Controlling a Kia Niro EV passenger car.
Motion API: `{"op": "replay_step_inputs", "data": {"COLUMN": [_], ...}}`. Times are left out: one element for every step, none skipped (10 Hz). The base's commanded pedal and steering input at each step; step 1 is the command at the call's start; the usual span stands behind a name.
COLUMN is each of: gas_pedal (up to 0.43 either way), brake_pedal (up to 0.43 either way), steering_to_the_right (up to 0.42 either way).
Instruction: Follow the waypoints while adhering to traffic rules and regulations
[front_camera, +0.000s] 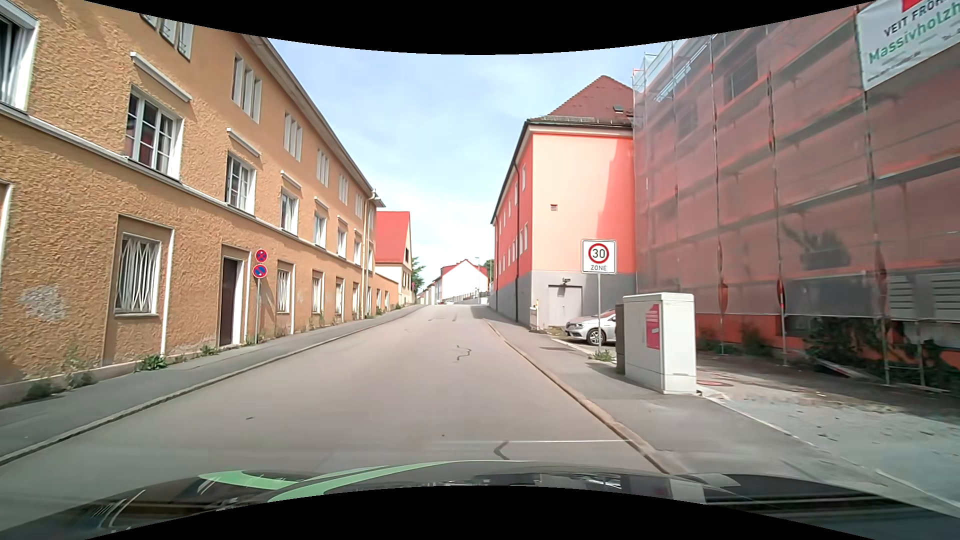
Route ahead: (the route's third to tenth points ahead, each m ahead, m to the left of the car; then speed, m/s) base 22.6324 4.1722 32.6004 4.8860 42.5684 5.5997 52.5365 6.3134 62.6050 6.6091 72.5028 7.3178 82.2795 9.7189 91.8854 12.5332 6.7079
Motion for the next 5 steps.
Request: {"op": "replay_step_inputs", "data": {"gas_pedal": [0.390,0.378,0.370,0.358,0.339], "brake_pedal": [0.000,0.000,0.000,0.000,0.000], "steering_to_the_right": [-0.056,-0.037,-0.018,-0.012,-0.011]}}
